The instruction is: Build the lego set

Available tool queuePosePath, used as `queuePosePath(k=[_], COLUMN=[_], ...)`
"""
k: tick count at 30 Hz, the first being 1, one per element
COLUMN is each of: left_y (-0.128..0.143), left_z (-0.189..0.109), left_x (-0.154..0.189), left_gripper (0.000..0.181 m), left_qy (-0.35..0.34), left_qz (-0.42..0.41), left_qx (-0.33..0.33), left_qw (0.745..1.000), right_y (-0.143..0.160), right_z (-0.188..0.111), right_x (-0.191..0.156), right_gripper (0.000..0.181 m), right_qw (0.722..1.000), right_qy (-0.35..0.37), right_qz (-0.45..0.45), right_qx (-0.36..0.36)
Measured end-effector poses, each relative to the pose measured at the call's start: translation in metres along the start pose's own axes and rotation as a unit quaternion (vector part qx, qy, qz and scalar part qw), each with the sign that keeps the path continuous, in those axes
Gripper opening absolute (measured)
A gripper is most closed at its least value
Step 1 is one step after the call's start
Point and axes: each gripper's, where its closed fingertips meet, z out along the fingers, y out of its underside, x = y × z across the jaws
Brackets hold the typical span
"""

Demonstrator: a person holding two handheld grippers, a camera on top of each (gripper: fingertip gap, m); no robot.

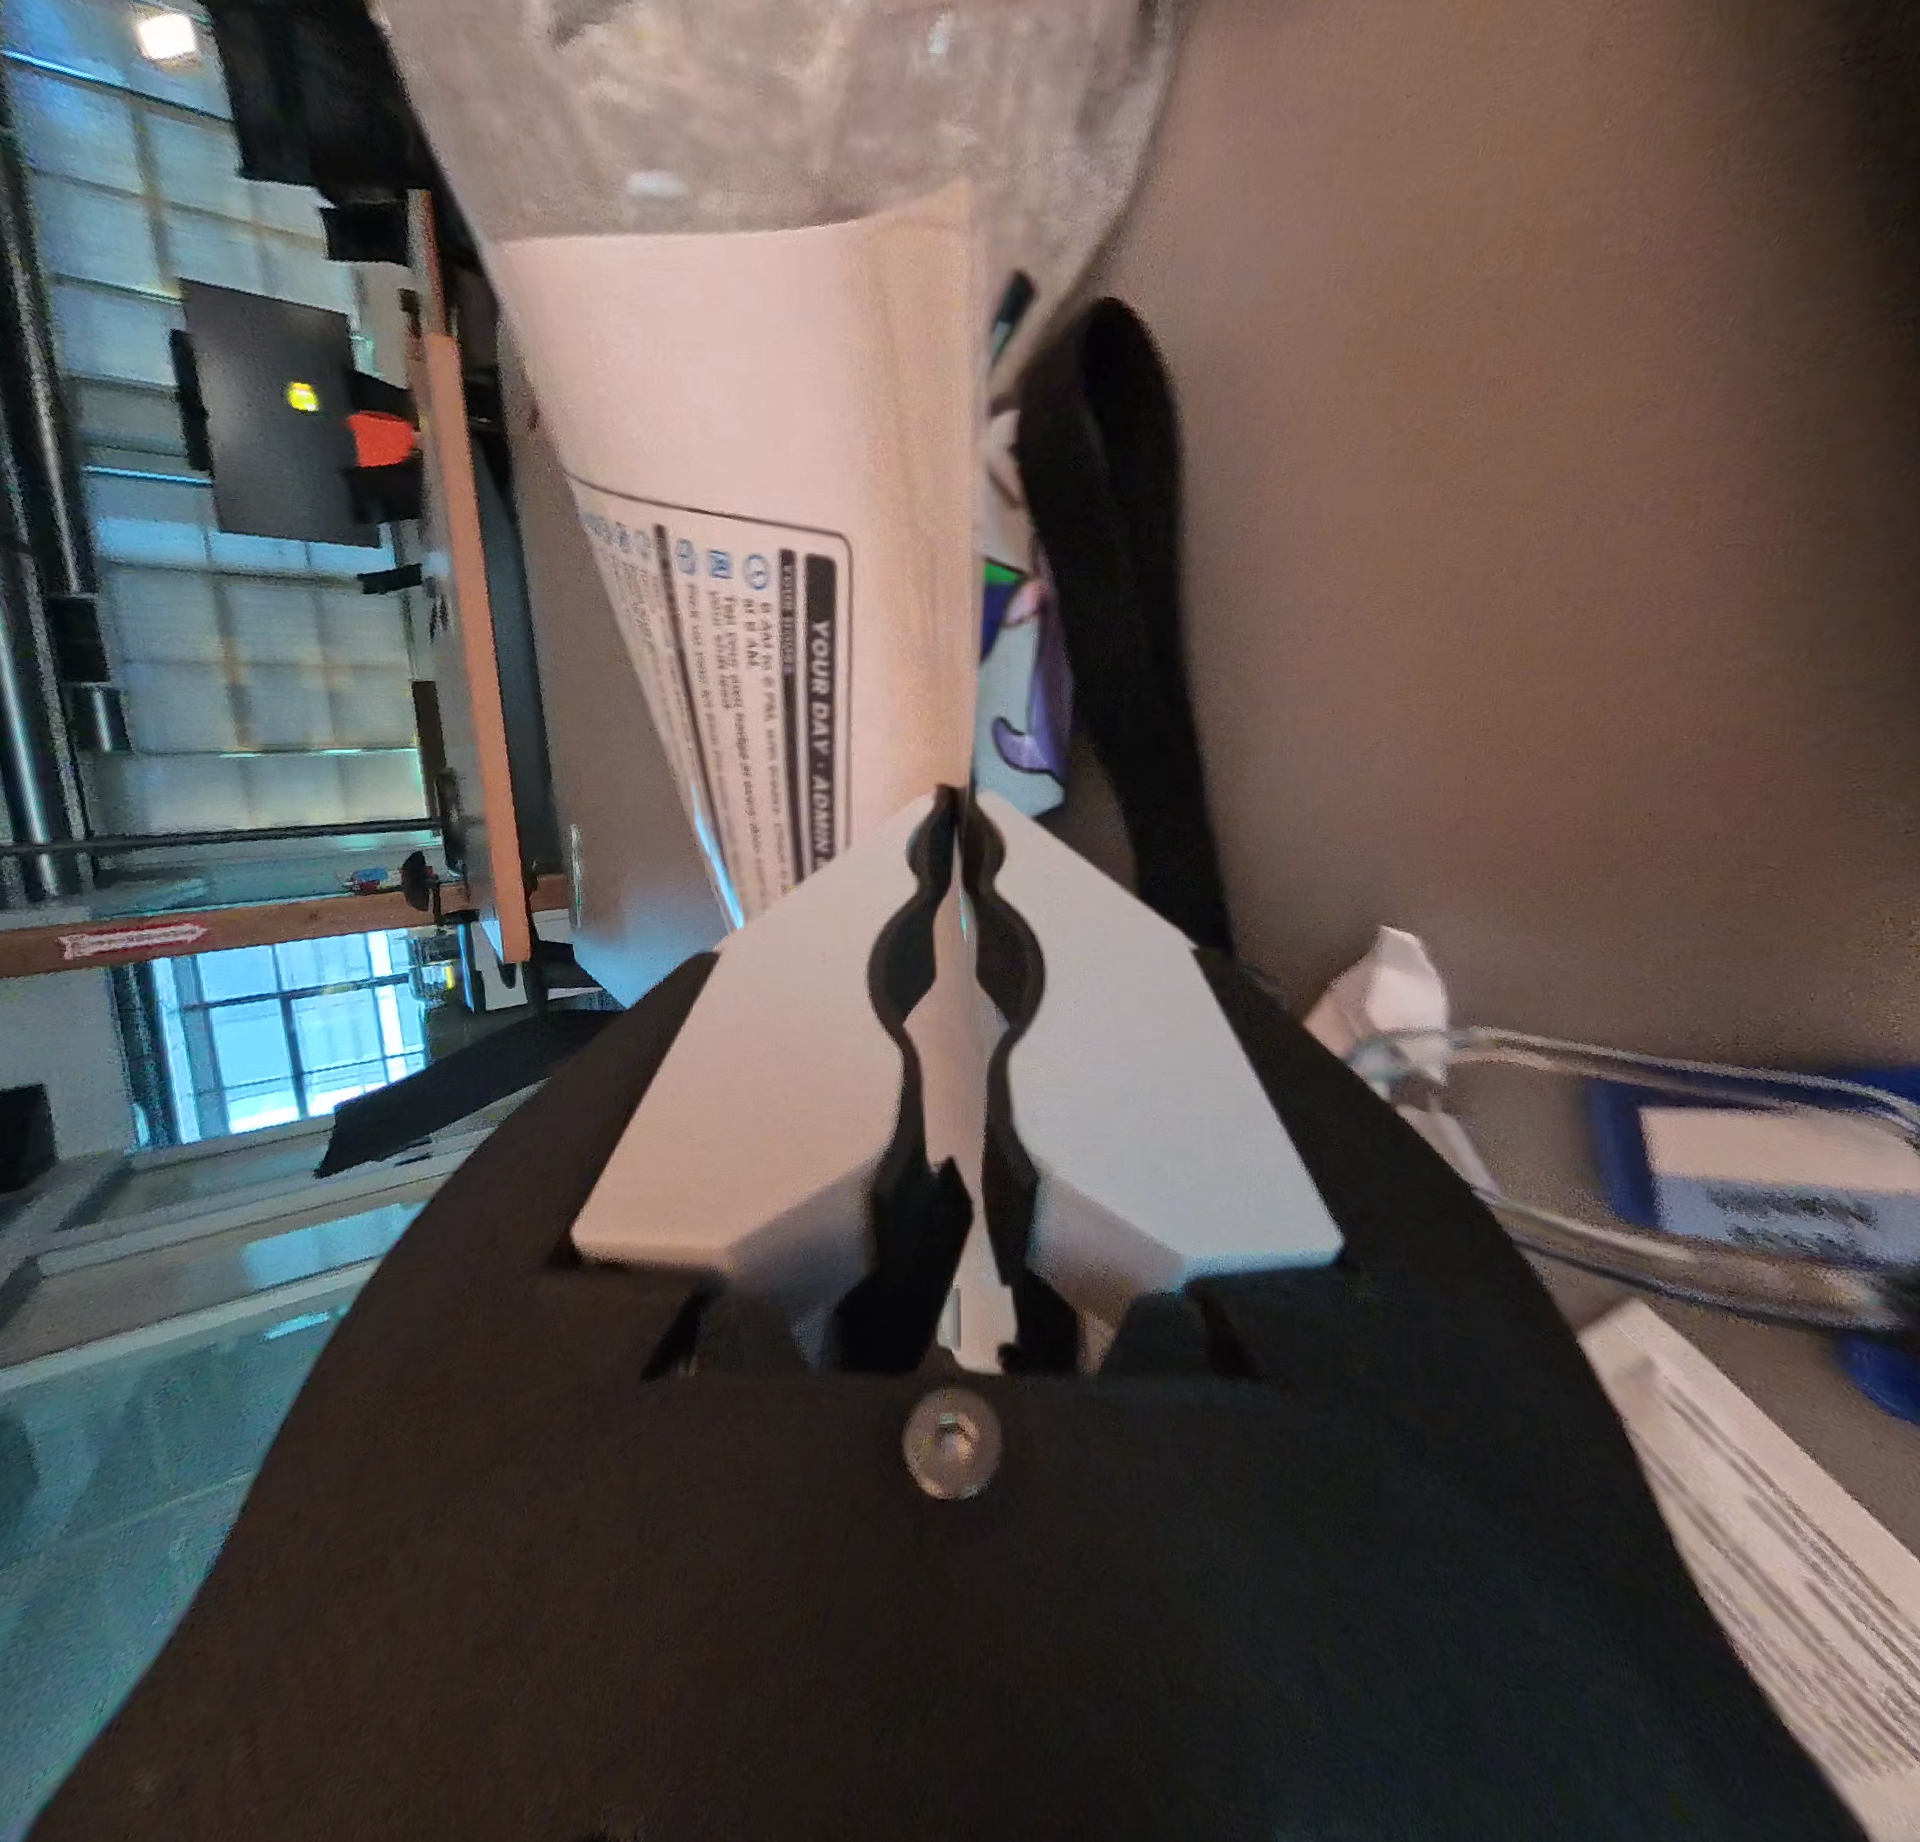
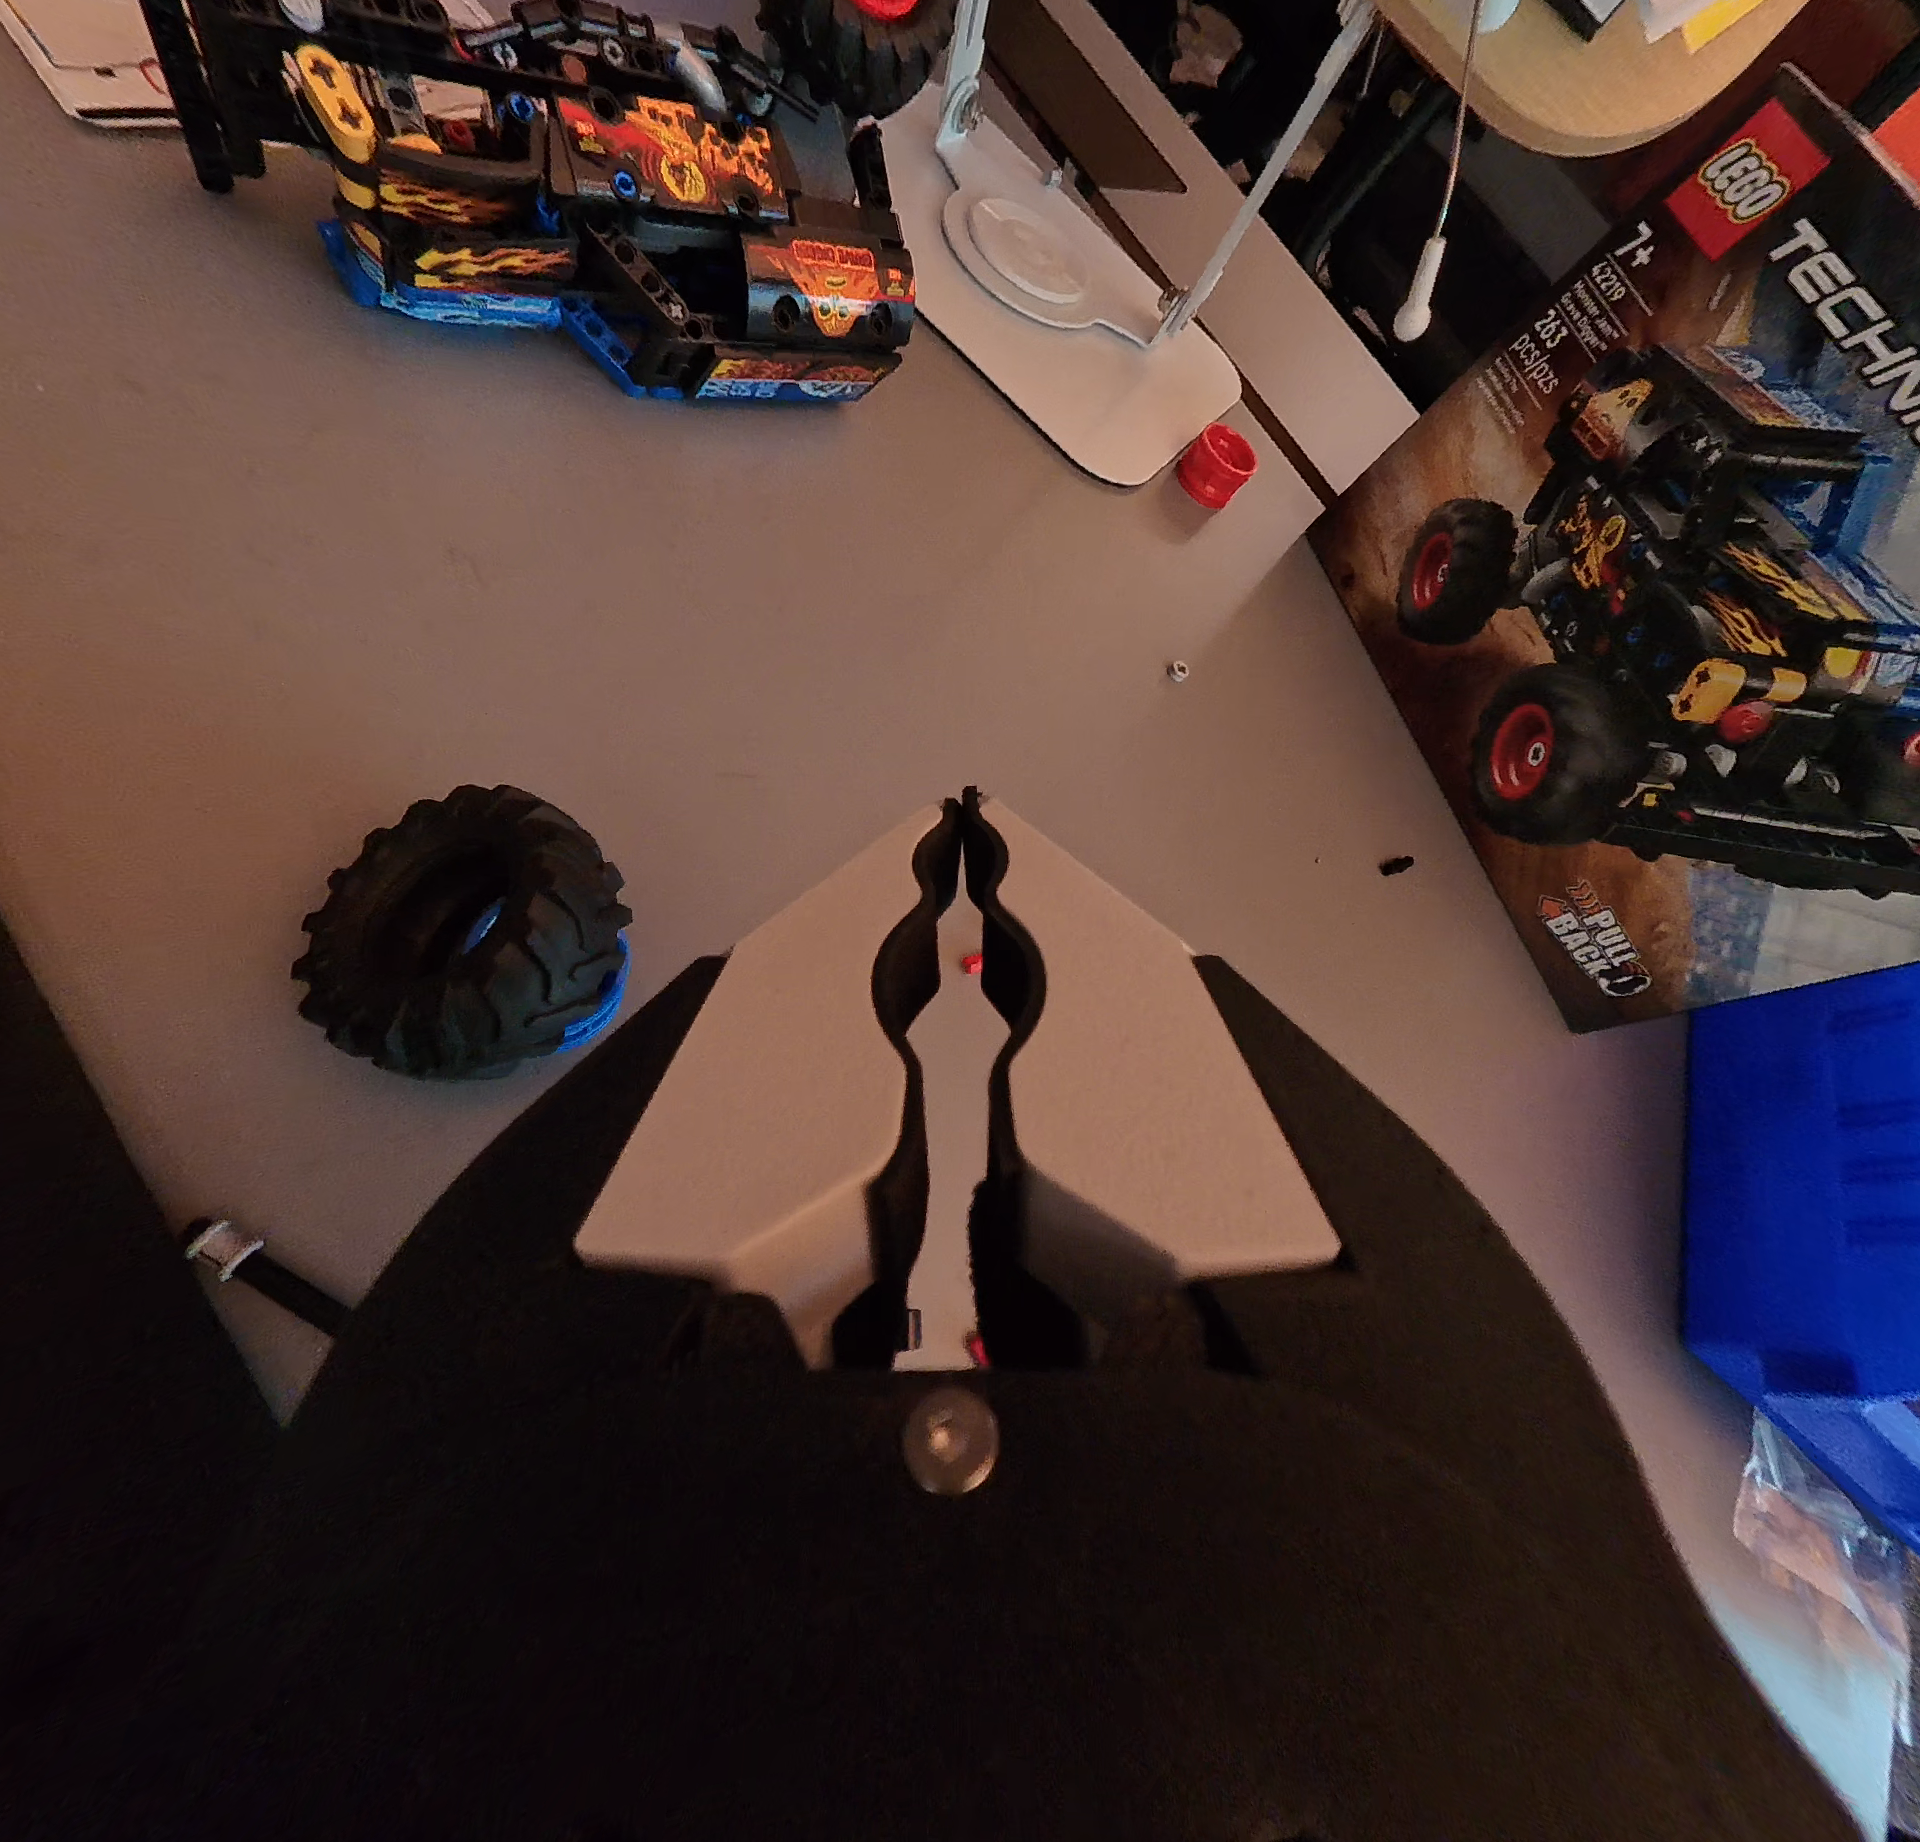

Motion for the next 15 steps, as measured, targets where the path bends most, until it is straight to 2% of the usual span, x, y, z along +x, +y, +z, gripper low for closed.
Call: queuePosePath(k=[5, 9, 13, 15], left_y=[0.004, 0.032, 0.072, 0.091], left_z=[0.007, 0.022, 0.054, 0.074], left_x=[-0.062, -0.110, -0.123, -0.119], left_gripper=[0.000, 0.000, 0.000, 0.000], left_qy=[-0.068, -0.120, -0.113, -0.091], left_qz=[-0.068, -0.085, -0.118, -0.137], left_qx=[0.026, -0.014, -0.059, -0.079], left_qw=[0.995, 0.989, 0.985, 0.983], right_y=[0.000, -0.002, -0.011, -0.015], right_z=[0.005, 0.012, 0.019, 0.024], right_x=[0.005, 0.010, 0.009, 0.004], right_gripper=[0.000, 0.000, 0.000, 0.000], right_qw=[1.000, 0.998, 0.997, 0.995], right_qy=[0.010, 0.019, 0.021, 0.019], right_qz=[0.001, -0.005, -0.011, -0.017], right_qx=[-0.028, -0.058, -0.078, -0.093])
